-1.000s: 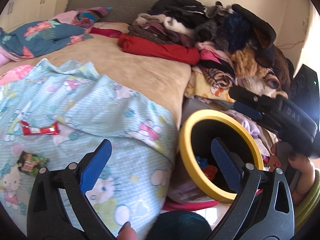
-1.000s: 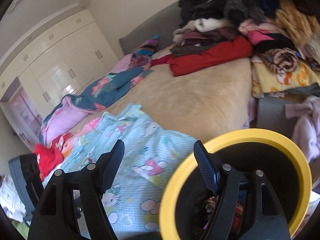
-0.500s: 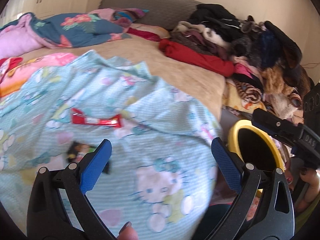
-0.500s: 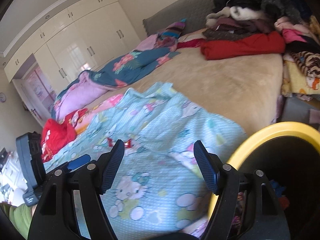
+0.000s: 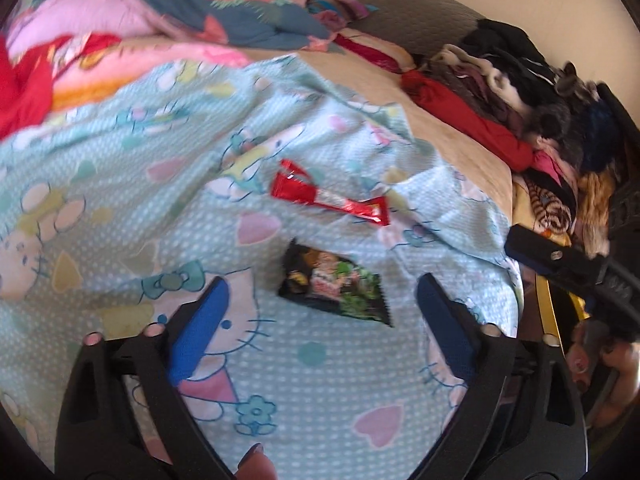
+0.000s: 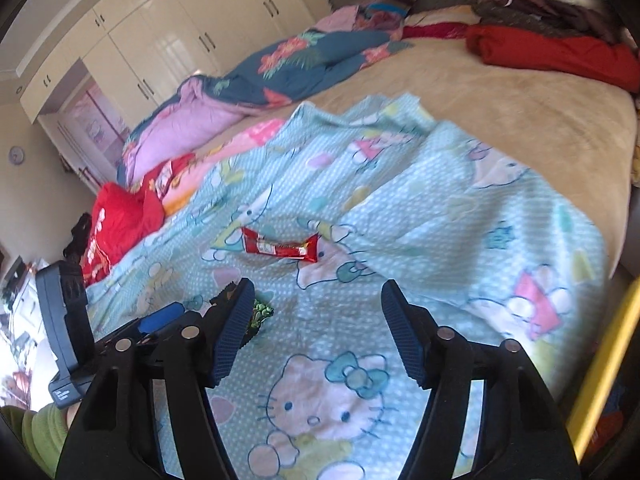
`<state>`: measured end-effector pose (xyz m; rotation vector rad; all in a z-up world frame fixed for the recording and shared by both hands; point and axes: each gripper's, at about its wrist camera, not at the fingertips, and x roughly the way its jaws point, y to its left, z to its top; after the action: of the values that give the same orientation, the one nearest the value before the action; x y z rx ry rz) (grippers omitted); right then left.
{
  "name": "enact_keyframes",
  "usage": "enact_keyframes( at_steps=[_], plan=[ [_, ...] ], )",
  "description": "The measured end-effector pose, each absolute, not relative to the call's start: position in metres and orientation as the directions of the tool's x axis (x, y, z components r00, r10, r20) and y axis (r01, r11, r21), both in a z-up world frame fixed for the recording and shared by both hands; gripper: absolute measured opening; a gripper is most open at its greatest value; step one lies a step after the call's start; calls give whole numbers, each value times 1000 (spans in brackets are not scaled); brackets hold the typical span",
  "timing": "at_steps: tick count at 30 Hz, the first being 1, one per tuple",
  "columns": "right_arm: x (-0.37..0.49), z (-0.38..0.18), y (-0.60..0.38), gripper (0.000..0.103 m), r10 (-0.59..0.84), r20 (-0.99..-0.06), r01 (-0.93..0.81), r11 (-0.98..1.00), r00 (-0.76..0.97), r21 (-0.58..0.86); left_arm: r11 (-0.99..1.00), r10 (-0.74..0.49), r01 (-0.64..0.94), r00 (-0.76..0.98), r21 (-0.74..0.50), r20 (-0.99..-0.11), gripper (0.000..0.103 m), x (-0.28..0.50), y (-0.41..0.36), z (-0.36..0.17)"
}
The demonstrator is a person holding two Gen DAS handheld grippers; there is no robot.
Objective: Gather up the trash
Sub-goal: 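Grasp the dark snack wrapper with the left gripper while the right gripper grasps the red candy wrapper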
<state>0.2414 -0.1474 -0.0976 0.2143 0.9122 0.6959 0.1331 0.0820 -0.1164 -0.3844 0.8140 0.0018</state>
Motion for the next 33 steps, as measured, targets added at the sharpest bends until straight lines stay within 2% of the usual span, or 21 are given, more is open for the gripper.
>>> enact_keyframes(
  at_steps=[1, 3, 5, 14, 17, 20, 21, 22, 23, 27, 33],
  plan=[
    [247, -103, -139, 60, 638, -659, -462, 760, 398, 456, 922, -158, -155, 686, -355, -710, 75, 134, 86, -121],
    [257, -112, -126, 60, 647, -668, -461, 751, 368, 473, 900, -187, -174, 674, -400, -714, 64, 136, 93, -130],
    [267, -120, -113, 60, 649, -679, -456, 747, 343, 484, 876, -218, -188, 666, -443, -713, 58, 137, 98, -138],
    [312, -148, -78, 59, 644, -704, -412, 753, 299, 514, 825, -295, -176, 676, -537, -675, 48, 145, 100, -150],
    [319, -152, -74, 53, 647, -701, -406, 752, 299, 520, 819, -301, -178, 676, -546, -672, 44, 149, 101, -152],
    [321, -153, -73, 28, 659, -692, -408, 742, 295, 532, 811, -301, -187, 680, -554, -669, 36, 151, 101, -153],
    [321, -153, -73, 16, 662, -691, -411, 738, 289, 535, 811, -299, -189, 679, -553, -670, 32, 152, 101, -153],
    [320, -153, -73, 12, 663, -690, -417, 737, 291, 532, 812, -299, -190, 678, -553, -672, 28, 152, 100, -153],
    [318, -152, -73, 12, 661, -689, -423, 738, 298, 525, 813, -298, -190, 677, -551, -673, 22, 153, 100, -153],
    [305, -141, -82, 11, 655, -672, -443, 746, 347, 498, 811, -308, -174, 684, -558, -661, 15, 152, 99, -149],
    [288, -120, -113, 10, 641, -637, -435, 764, 428, 477, 826, -320, -125, 699, -550, -639, 12, 149, 89, -135]
  ],
)
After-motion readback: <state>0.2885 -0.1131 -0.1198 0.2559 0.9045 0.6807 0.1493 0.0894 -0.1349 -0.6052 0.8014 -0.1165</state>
